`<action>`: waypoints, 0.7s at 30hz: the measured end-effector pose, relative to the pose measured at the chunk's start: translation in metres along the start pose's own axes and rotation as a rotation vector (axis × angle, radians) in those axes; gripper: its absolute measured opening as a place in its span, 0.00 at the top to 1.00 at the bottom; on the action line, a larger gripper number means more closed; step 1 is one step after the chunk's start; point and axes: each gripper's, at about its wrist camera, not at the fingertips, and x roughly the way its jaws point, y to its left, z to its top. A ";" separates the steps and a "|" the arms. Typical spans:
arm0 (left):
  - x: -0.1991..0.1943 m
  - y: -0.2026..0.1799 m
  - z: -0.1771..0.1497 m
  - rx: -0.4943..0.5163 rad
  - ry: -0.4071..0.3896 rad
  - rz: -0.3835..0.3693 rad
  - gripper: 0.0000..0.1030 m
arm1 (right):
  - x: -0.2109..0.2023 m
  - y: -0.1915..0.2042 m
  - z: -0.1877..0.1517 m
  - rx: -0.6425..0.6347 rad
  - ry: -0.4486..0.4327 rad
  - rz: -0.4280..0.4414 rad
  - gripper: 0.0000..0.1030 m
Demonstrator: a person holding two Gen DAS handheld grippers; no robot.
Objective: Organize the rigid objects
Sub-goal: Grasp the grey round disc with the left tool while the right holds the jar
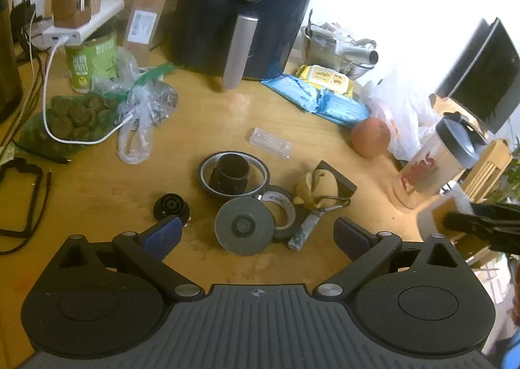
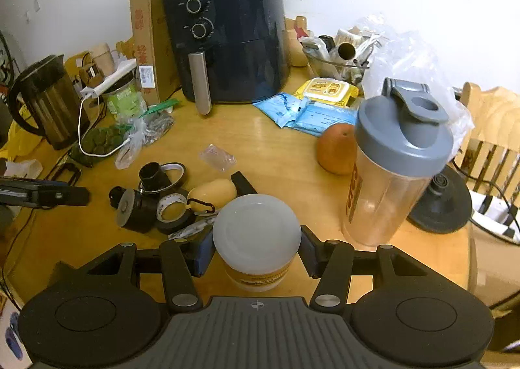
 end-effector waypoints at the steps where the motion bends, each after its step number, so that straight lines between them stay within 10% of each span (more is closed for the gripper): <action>1: 0.005 0.003 0.001 -0.006 0.002 -0.005 0.03 | -0.002 0.000 -0.001 0.009 -0.002 -0.001 0.45; 17: 0.076 0.018 0.004 -0.061 0.091 -0.081 0.23 | -0.021 -0.008 -0.015 0.116 -0.012 -0.006 0.45; 21: 0.086 0.021 0.005 -0.086 0.101 -0.058 0.43 | -0.025 -0.010 -0.017 0.127 -0.020 -0.012 0.45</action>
